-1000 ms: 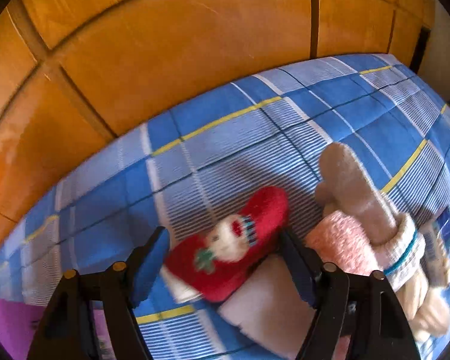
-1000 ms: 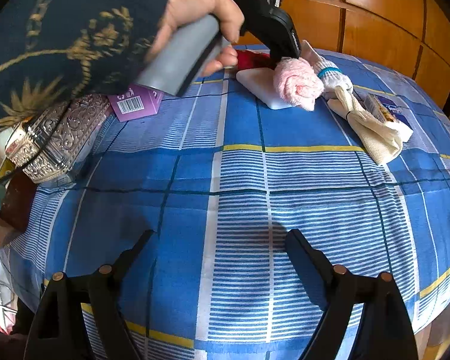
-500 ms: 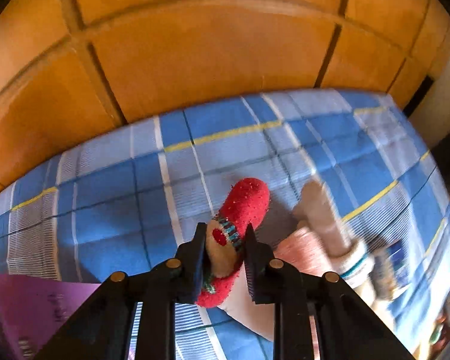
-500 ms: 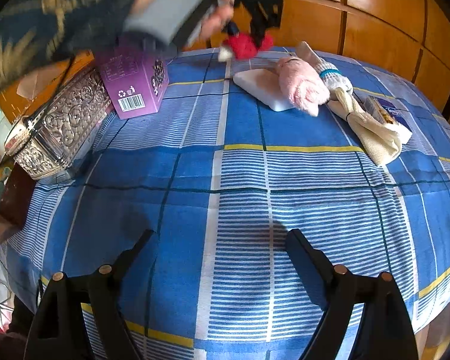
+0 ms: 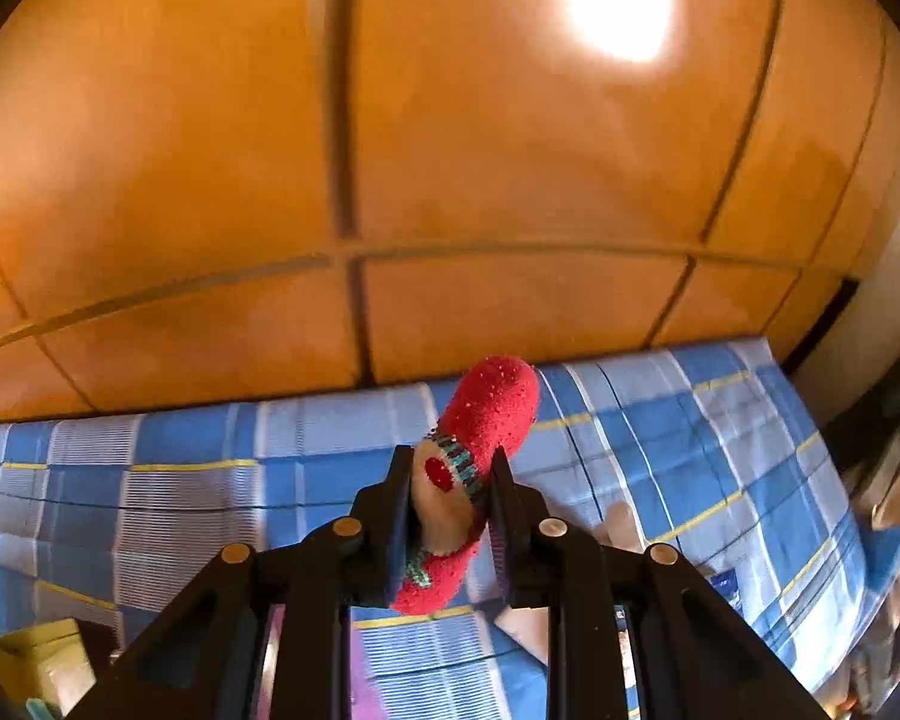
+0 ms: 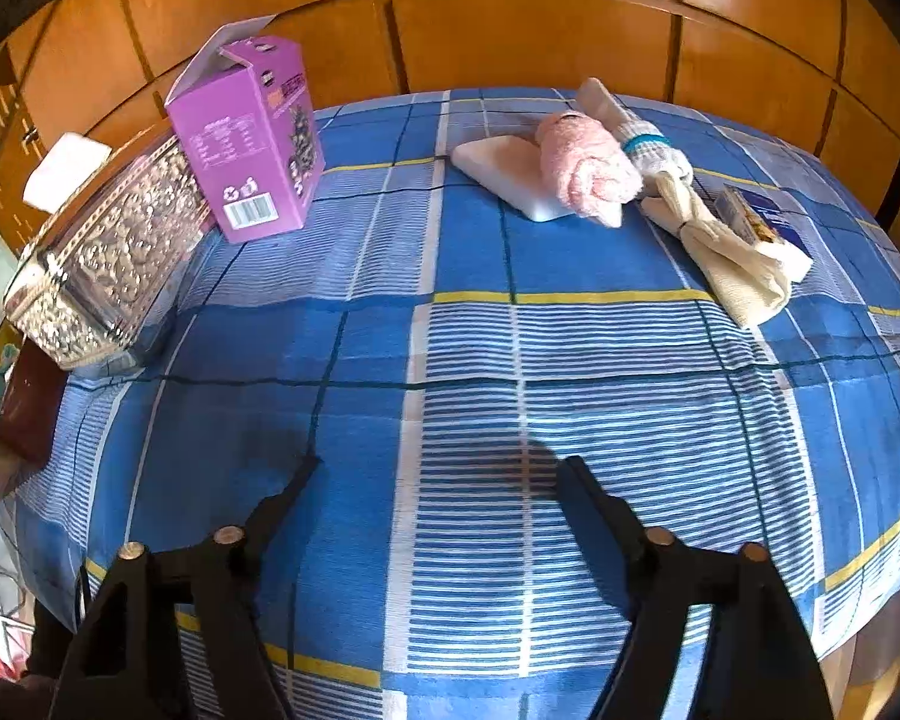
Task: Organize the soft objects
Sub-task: 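Grasp the red Santa sock with the left tool and lift it, then carry the red sock to the tray with the left tool while the right tool grasps the pink towel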
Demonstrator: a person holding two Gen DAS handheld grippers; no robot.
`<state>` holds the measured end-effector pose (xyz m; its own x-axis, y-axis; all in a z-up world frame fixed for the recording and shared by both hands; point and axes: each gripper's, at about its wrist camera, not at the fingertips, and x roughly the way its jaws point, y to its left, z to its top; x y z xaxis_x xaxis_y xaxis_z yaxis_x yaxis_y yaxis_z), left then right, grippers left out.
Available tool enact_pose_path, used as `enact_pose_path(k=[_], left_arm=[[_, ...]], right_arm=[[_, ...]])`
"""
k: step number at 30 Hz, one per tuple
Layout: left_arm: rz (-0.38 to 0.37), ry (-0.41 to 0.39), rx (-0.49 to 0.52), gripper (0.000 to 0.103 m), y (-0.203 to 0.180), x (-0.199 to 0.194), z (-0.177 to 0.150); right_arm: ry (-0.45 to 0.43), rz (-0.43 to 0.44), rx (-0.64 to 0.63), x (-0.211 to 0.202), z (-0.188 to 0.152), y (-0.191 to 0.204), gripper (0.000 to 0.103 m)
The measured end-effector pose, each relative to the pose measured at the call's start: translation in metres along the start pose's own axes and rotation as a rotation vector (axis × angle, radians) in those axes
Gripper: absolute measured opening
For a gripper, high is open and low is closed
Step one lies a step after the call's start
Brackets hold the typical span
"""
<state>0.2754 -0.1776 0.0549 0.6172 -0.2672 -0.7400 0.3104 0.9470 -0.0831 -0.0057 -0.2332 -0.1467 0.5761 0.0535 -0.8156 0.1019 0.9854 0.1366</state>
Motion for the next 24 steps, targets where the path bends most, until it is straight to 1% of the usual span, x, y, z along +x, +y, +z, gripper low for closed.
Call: enact_pose_path(k=[2, 4, 6, 8, 10, 13, 17, 21, 23, 24], left_arm=[[0.003, -0.027, -0.026, 0.023, 0.018, -0.013, 0.002], [0.026, -0.060, -0.050, 0.023, 0.040, -0.029, 0.002], [0.049, -0.103, -0.052, 0.023, 0.063, -0.047, -0.001], [0.062, -0.125, -0.057, 0.023, 0.084, -0.062, -0.007], [0.076, -0.136, -0.070, 0.023, 0.109, -0.077, -0.018], [0.120, -0.178, -0.058, 0.023, 0.141, -0.103, -0.042], [0.136, -0.163, -0.121, 0.023, 0.189, -0.126, -0.079], [0.151, -0.147, -0.203, 0.023, 0.234, -0.147, -0.124], [0.159, -0.136, -0.249, 0.023, 0.252, -0.155, -0.146], [0.172, -0.133, -0.270, 0.023, 0.260, -0.158, -0.156]], right_arm=[[0.007, 0.028, 0.051, -0.001, 0.003, -0.010, 0.068], [0.008, 0.041, 0.096, -0.003, 0.007, -0.020, 0.067], [0.013, 0.048, 0.122, -0.004, 0.011, -0.028, 0.064], [0.013, 0.072, 0.141, -0.007, 0.018, -0.037, 0.050], [-0.015, 0.068, 0.152, -0.012, 0.031, -0.048, 0.050], [-0.064, 0.077, 0.170, -0.018, 0.056, -0.063, 0.050], [-0.097, 0.053, 0.167, -0.014, 0.094, -0.072, 0.050], [-0.097, 0.044, 0.175, 0.001, 0.128, -0.080, 0.050], [-0.071, 0.044, 0.165, 0.013, 0.144, -0.080, 0.050], [-0.060, 0.030, 0.162, 0.020, 0.150, -0.079, 0.050]])
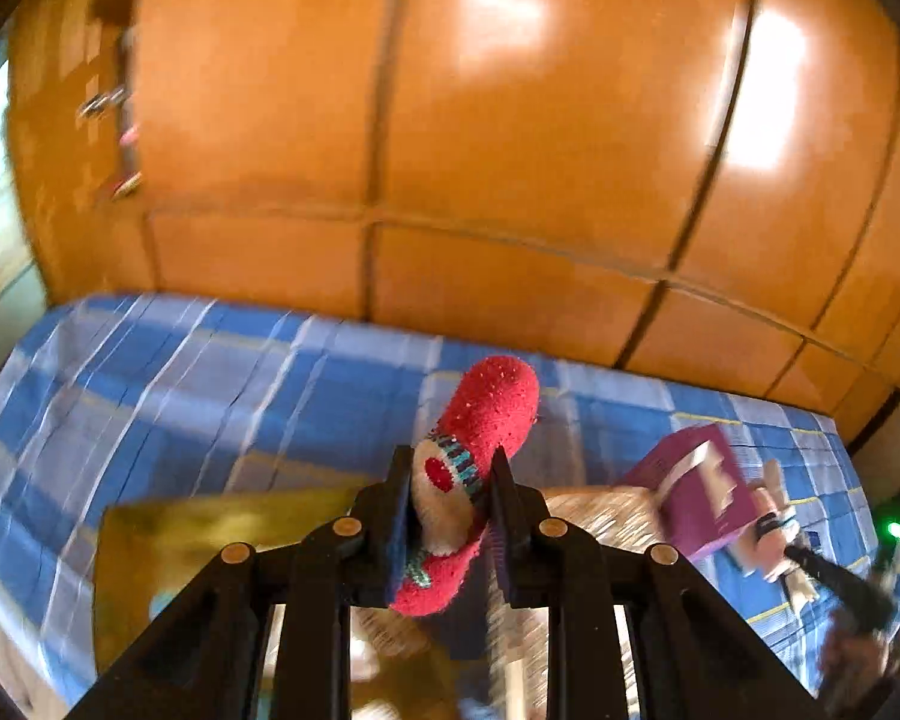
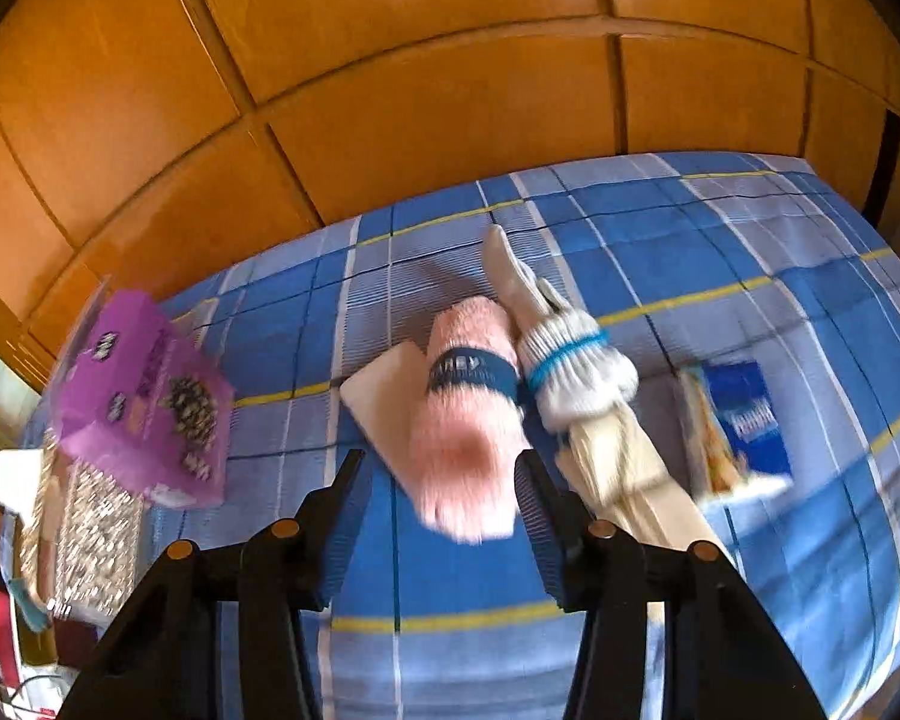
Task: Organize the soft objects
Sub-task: 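Carry the red sock to the tray with the left tool while the right tool grasps the pink towel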
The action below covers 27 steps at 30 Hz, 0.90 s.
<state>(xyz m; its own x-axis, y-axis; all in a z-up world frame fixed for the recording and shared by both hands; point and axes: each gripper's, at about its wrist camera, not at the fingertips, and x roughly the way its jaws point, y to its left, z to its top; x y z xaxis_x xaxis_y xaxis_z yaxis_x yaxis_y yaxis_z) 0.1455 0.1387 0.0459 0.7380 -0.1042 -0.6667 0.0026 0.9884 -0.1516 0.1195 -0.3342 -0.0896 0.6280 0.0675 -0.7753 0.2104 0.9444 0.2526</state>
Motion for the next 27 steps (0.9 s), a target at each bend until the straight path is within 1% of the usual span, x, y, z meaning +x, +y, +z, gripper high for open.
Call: enact_pose_path(k=[2, 4, 6, 7, 8, 9, 11, 13, 17, 19, 21, 23, 24, 25, 26, 27], left_arm=[[0.039, 0.012, -0.027, 0.023, 0.023, -0.003, -0.017], [0.060, 0.040, -0.073, 0.023, 0.045, -0.003, -0.031], [0.082, 0.065, -0.123, 0.023, 0.066, 0.000, -0.047], [0.089, 0.084, -0.143, 0.023, 0.075, 0.004, -0.054], [0.098, 0.098, -0.165, 0.023, 0.084, 0.007, -0.062], [0.108, 0.109, -0.181, 0.023, 0.091, 0.011, -0.068], [0.120, 0.141, -0.215, 0.023, 0.104, 0.022, -0.079], [0.112, 0.182, -0.264, 0.023, 0.116, 0.036, -0.086], [0.141, 0.234, -0.309, 0.024, 0.133, 0.062, -0.093], [0.158, 0.251, -0.345, 0.025, 0.141, 0.075, -0.091], [0.186, 0.257, -0.360, 0.025, 0.147, 0.085, -0.088], [0.201, 0.263, -0.362, 0.033, 0.148, 0.089, -0.087], [0.207, 0.261, -0.358, 0.047, 0.147, 0.089, -0.086], [0.223, 0.249, -0.348, 0.063, 0.146, 0.087, -0.086], [0.241, 0.230, -0.334, 0.067, 0.144, 0.084, -0.086], [0.252, 0.218, -0.318, 0.067, 0.141, 0.080, -0.087]], right_arm=[[0.018, -0.021, -0.012, 0.012, 0.010, 0.001, 0.050], [0.055, -0.040, -0.032, 0.030, 0.017, 0.007, 0.050], [0.083, -0.097, -0.055, 0.046, 0.022, 0.010, 0.050], [0.093, -0.115, -0.057, 0.049, 0.022, 0.010, 0.047], [0.109, -0.131, -0.049, 0.055, 0.023, 0.007, 0.038], [0.117, -0.138, -0.041, 0.058, 0.024, 0.004, 0.039], [0.134, -0.119, -0.023, 0.062, 0.025, -0.004, 0.038], [0.134, -0.110, -0.017, 0.061, 0.025, -0.008, 0.037], [0.160, -0.118, -0.034, 0.065, 0.023, -0.007, 0.037], [0.172, -0.115, -0.035, 0.068, 0.022, -0.007, 0.037], [0.172, -0.125, -0.038, 0.069, 0.024, -0.006, 0.037], [0.169, -0.138, -0.053, 0.069, 0.023, -0.003, 0.037], [0.167, -0.143, -0.062, 0.069, 0.023, -0.002, 0.037], [0.164, -0.146, -0.070, 0.069, 0.023, -0.001, 0.037], [0.162, -0.149, -0.076, 0.069, 0.023, 0.000, 0.036], [0.159, -0.150, -0.078, 0.069, 0.023, 0.000, 0.035]])
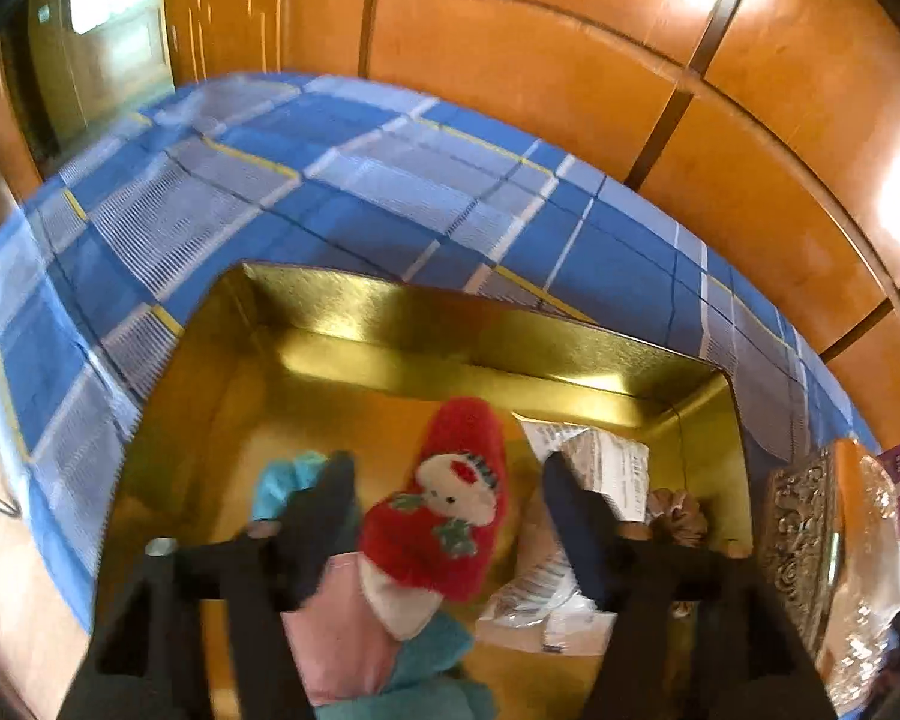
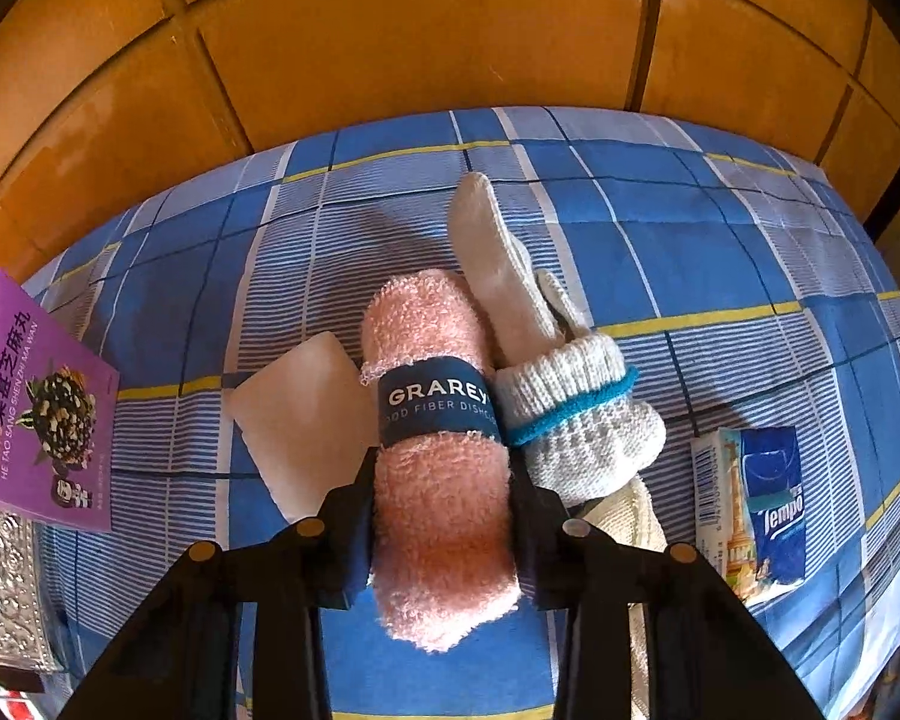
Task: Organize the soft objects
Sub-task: 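Carry the red sock to the tray with the left tool while the right tool grasps the pink towel, then carry the pink towel roll into the gold tray and open the right tool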
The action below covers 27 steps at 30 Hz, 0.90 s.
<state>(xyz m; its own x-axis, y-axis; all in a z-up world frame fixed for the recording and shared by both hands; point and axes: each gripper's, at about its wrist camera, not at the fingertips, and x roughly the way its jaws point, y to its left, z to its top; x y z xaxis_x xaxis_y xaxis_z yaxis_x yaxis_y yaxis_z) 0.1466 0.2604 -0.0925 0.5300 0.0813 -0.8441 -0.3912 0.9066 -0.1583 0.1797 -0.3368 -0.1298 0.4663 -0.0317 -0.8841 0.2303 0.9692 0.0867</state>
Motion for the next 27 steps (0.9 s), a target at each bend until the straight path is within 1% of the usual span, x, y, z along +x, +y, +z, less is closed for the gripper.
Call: enact_pose_path(k=[3, 5, 10, 16, 19, 22, 24, 27], left_arm=[[-0.003, -0.023, 0.039, 0.068, -0.003, -0.015, -0.009], [-0.020, -0.041, 0.074, 0.069, -0.007, -0.027, -0.018], [-0.063, -0.078, 0.164, 0.069, -0.020, -0.052, -0.039], [-0.142, -0.086, 0.192, 0.069, -0.031, -0.071, -0.055], [-0.172, -0.091, 0.215, 0.069, -0.037, -0.081, -0.063], [-0.193, -0.101, 0.238, 0.069, -0.040, -0.090, -0.070], [-0.202, -0.109, 0.248, 0.069, -0.041, -0.095, -0.074], [-0.220, -0.107, 0.252, 0.069, -0.041, -0.099, -0.079]], right_arm=[[-0.003, -0.014, -0.004, -0.002, 0.002, 0.001, 0.033], [-0.007, -0.022, -0.010, -0.007, 0.004, 0.002, 0.032], [-0.040, 0.012, -0.019, -0.027, 0.015, 0.010, 0.032], [-0.050, 0.035, -0.055, -0.047, 0.044, 0.034, 0.032], [-0.079, 0.064, -0.098, -0.063, 0.057, 0.055, 0.032], [-0.127, 0.127, -0.196, -0.083, 0.063, 0.088, 0.032], [-0.154, 0.141, -0.268, -0.095, 0.066, 0.114, 0.032], [-0.175, 0.144, -0.339, -0.105, 0.070, 0.146, 0.032]])
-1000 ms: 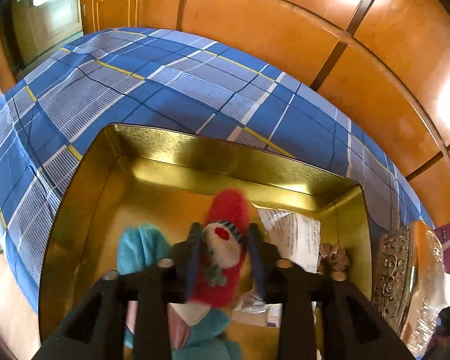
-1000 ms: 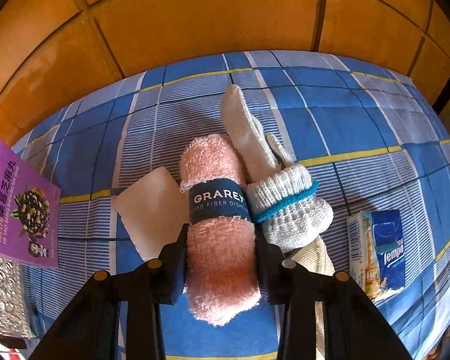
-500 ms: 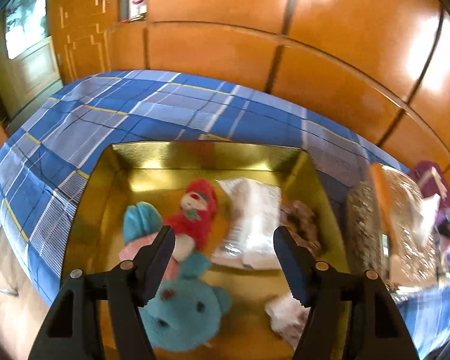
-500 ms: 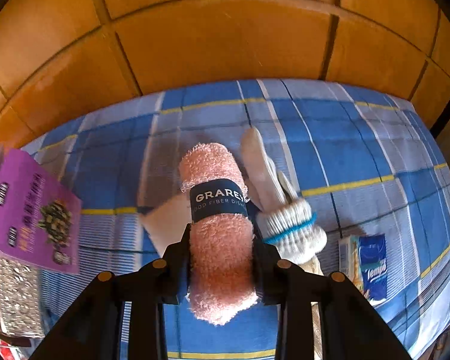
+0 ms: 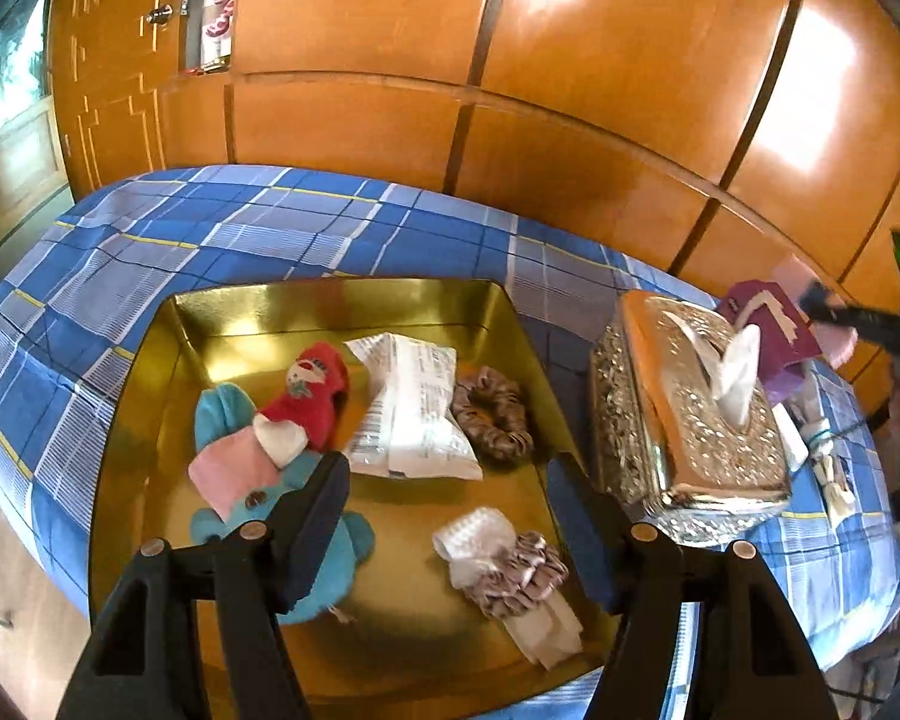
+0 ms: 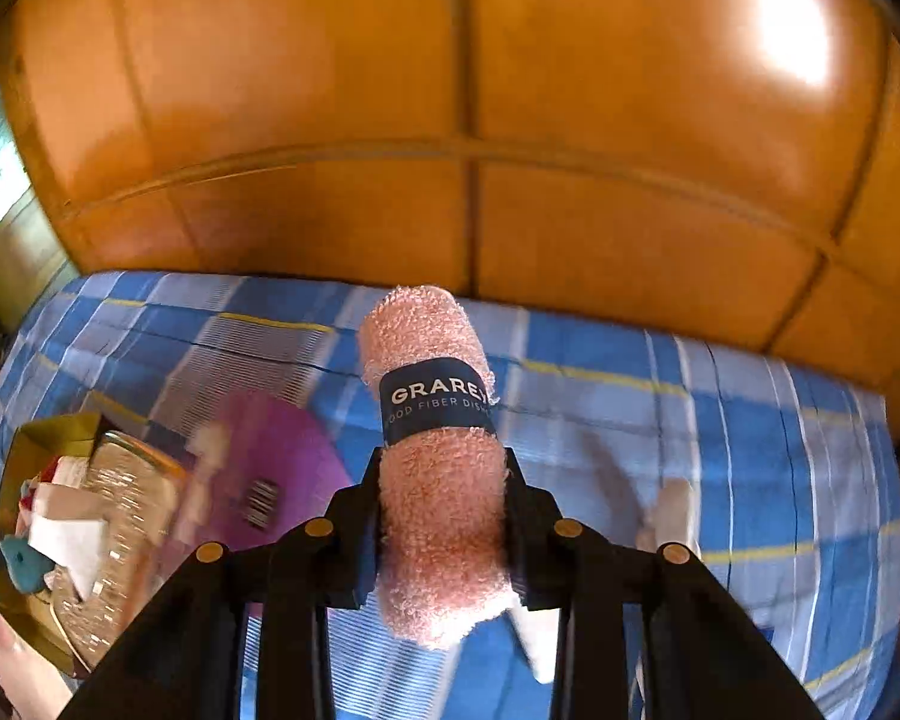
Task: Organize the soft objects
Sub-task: 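Carry the pink towel roll into the gold tray and open the right tool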
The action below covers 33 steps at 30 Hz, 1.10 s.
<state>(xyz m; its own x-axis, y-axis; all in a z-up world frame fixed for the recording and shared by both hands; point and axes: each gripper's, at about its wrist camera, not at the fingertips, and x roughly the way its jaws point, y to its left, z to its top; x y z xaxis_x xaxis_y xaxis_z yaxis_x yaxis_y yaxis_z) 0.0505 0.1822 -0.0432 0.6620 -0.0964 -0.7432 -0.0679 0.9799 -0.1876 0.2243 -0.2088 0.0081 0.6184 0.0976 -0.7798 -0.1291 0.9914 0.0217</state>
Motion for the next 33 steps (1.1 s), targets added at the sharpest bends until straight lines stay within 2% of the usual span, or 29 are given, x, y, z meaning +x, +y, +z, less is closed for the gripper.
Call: enact_pose_path(k=[5, 9, 14, 17, 23, 26, 30, 33], left_arm=[[-0.018, -0.002, -0.003, 0.069, 0.002, -0.006, -0.007], [-0.011, -0.019, 0.002, 0.069, 0.003, -0.012, -0.011], [0.015, -0.036, -0.010, 0.072, 0.009, -0.018, -0.015], [0.058, -0.057, -0.029, 0.074, 0.017, -0.021, -0.016], [0.154, -0.087, -0.097, 0.075, 0.046, -0.027, -0.019], [0.176, -0.095, -0.121, 0.076, 0.060, -0.031, -0.023], [0.192, -0.099, -0.149, 0.076, 0.070, -0.033, -0.028], [0.199, -0.114, -0.170, 0.079, 0.076, -0.036, -0.031]], right_arm=[[-0.052, 0.058, -0.096, -0.014, 0.019, 0.043, 0.032], [-0.080, 0.143, -0.199, -0.027, 0.021, 0.082, 0.032], [-0.068, 0.251, -0.307, -0.037, 0.004, 0.132, 0.032], [-0.047, 0.288, -0.354, -0.041, -0.013, 0.160, 0.032], [0.011, 0.363, -0.340, -0.044, -0.054, 0.205, 0.032], [0.031, 0.396, -0.320, -0.047, -0.072, 0.231, 0.032], [0.022, 0.437, -0.262, -0.041, -0.081, 0.259, 0.033], [0.070, 0.492, -0.220, -0.025, -0.088, 0.282, 0.036]])
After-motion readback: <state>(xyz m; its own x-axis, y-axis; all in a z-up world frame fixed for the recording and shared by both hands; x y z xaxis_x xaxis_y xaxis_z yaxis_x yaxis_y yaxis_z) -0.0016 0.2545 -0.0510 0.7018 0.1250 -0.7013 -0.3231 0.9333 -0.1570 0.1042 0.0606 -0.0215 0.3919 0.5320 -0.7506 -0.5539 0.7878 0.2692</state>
